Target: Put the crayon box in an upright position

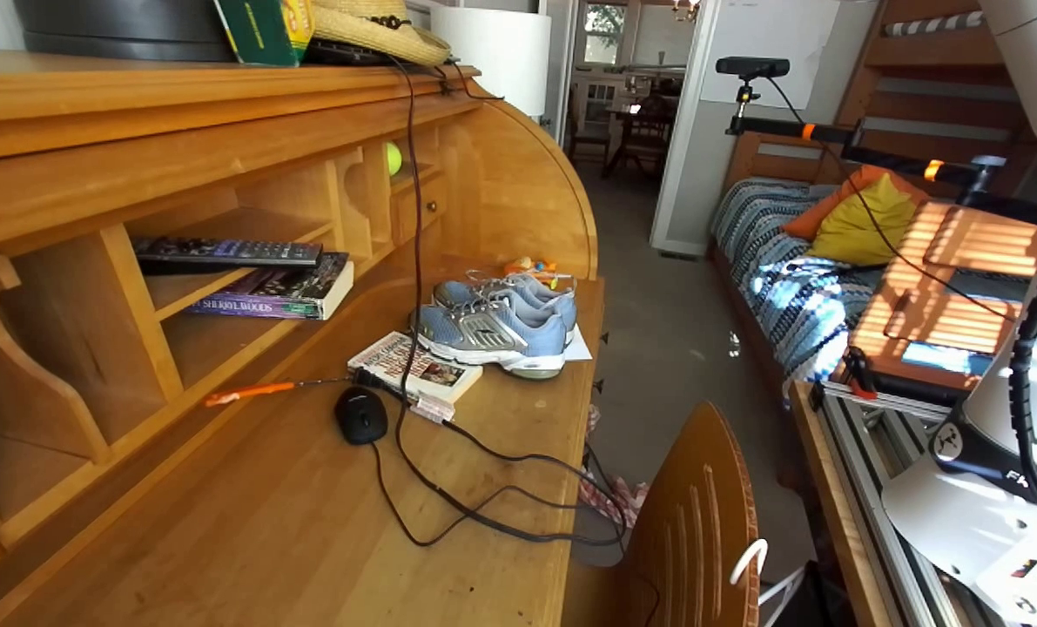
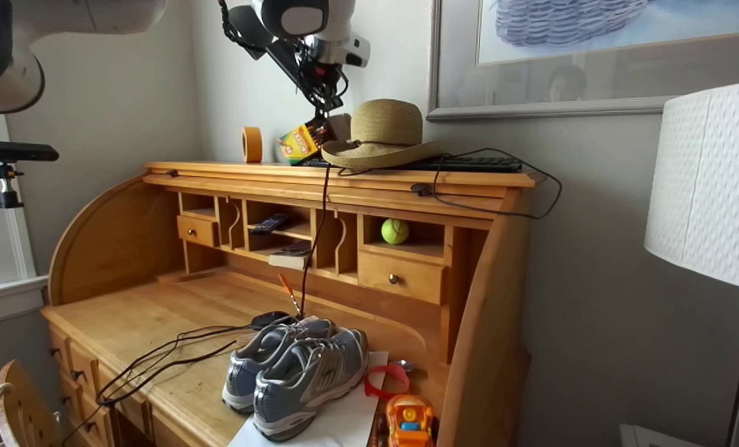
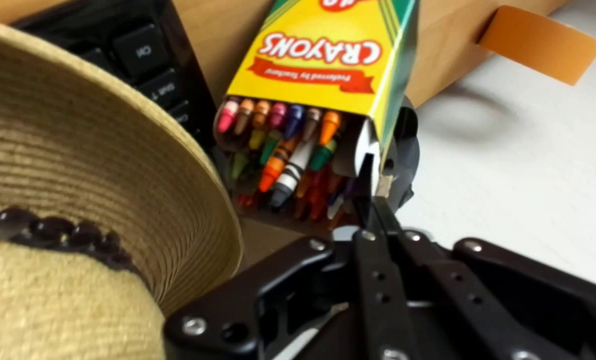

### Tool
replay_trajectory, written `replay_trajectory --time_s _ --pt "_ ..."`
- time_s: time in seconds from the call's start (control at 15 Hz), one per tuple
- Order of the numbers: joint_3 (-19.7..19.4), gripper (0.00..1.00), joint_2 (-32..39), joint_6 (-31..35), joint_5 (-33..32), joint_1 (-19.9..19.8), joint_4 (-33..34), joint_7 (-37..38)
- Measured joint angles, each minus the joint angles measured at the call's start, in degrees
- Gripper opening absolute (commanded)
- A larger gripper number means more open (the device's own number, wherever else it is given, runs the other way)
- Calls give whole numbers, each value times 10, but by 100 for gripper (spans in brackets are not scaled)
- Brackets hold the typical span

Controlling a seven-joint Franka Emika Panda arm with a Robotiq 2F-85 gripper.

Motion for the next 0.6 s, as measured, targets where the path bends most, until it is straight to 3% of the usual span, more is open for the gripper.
replay_trajectory --time_s 0.6 --pt "-25 0 -24 1 -77 29 42 -8"
